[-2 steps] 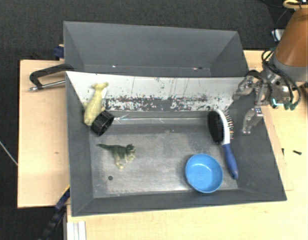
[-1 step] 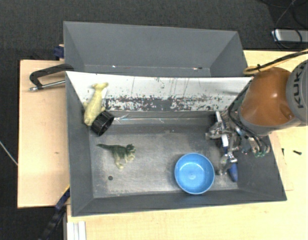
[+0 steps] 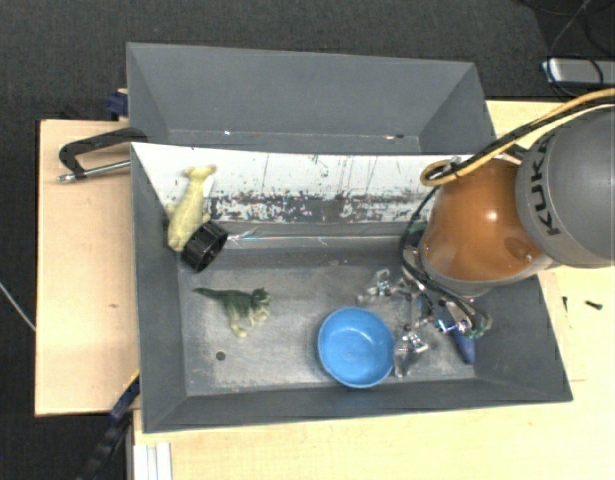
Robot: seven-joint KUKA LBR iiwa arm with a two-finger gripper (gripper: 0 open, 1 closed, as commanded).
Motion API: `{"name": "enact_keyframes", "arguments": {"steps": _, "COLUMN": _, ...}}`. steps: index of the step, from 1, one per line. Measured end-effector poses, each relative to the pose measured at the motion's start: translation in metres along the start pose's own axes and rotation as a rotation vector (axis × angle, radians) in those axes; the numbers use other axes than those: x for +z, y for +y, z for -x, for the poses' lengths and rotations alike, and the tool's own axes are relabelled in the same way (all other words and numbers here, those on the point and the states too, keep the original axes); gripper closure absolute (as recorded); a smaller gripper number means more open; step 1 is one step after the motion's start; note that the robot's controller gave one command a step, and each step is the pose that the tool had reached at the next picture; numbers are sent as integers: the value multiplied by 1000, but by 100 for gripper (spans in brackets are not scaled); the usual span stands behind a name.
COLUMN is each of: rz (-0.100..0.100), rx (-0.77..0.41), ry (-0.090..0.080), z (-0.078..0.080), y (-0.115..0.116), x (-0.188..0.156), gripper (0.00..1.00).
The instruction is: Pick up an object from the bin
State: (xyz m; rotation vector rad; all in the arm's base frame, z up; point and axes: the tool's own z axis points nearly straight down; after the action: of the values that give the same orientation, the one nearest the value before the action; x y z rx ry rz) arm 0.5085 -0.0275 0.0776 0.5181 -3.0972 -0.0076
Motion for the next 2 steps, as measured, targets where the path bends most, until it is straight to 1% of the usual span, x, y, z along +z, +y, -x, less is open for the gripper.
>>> {"name": "enact_keyframes", "arguments": {"steps": 1, "rz": -4, "rx": -160, "ry": -5, "z": 26, "y": 64, "x": 2, "gripper": 0}}
{"name": "enact_keyframes", "arguments": {"steps": 2, "rz": -2, "rx": -102, "ry": -5, "z": 27, "y": 111, "x": -16, "gripper": 0}}
